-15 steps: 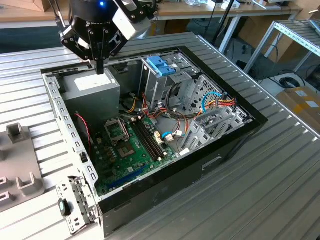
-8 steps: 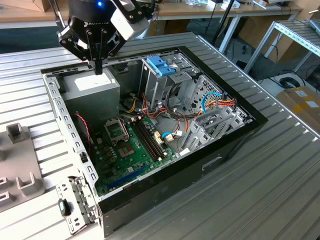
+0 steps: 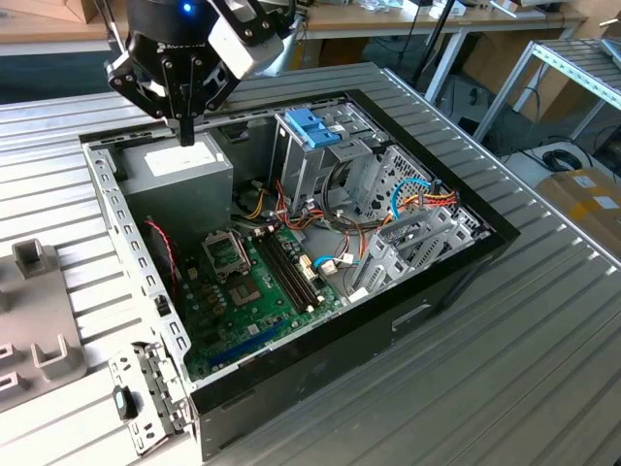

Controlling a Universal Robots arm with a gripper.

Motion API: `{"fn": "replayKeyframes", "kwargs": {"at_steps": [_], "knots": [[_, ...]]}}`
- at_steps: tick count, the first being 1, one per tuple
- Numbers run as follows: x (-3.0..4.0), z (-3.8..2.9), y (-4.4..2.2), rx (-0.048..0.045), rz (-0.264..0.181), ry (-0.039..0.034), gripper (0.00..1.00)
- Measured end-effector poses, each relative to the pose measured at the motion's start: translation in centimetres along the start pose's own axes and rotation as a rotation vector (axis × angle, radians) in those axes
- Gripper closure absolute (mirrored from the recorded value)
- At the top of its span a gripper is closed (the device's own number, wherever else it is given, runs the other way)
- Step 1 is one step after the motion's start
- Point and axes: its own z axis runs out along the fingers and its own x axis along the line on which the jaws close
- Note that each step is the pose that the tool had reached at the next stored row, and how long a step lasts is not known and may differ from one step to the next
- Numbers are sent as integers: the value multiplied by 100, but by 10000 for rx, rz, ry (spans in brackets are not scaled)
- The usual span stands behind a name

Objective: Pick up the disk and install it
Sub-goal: 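Reach for the disk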

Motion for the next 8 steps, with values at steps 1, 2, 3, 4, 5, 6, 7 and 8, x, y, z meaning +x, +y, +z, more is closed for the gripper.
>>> {"fn": "replayKeyframes", "kwargs": {"at_steps": [1,2,3,4,5,6,7,8], "knots": [[10,0,-1,0,1,0,90],[17,-1,-1,0,1,0,90],[25,-1,-2,0,1,0,90],[31,-1,-2,0,1,0,90],[37,-1,-3,0,1,0,90],[48,-1,-4,0,1,0,90],[55,-1,-4,0,0,0,90],[63,-2,-5,0,1,0,90]]}}
